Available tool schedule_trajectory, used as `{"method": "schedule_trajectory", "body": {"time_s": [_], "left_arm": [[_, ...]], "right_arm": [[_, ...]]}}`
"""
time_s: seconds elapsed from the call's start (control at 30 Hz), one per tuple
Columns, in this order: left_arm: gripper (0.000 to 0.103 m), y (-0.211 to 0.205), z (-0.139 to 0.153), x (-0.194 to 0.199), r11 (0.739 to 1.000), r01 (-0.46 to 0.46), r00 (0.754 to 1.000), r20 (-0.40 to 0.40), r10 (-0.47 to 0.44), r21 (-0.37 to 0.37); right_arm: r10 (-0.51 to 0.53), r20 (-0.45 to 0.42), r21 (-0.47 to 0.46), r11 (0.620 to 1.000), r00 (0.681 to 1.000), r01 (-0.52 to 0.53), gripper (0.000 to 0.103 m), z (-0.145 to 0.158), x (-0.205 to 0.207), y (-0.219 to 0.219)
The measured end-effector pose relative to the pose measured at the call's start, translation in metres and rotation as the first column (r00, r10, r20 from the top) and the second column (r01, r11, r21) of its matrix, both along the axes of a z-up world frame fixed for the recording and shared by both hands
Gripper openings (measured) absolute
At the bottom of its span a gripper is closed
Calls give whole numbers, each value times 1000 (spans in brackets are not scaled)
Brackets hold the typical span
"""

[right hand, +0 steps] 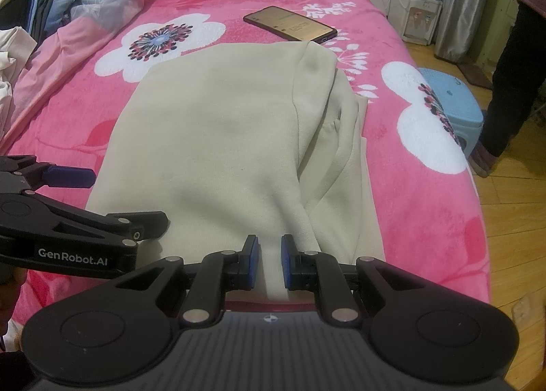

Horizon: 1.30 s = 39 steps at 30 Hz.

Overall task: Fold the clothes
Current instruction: 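Close the left gripper on the hoodie end while the right gripper holds it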

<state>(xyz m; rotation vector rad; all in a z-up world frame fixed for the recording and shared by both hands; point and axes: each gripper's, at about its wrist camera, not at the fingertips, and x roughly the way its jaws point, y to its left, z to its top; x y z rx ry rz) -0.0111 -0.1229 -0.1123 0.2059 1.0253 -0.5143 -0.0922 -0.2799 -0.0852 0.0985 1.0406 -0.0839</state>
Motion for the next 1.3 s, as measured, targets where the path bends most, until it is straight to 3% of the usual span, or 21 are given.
{"method": "schedule_trajectory", "body": {"time_s": [1.3], "left_arm": [[101,-7,-1,-3,1000,9,1000,11,-9,22]], "right_arm": [[-6,1,14,1000,1000,6,15,-1,0,-1]]}}
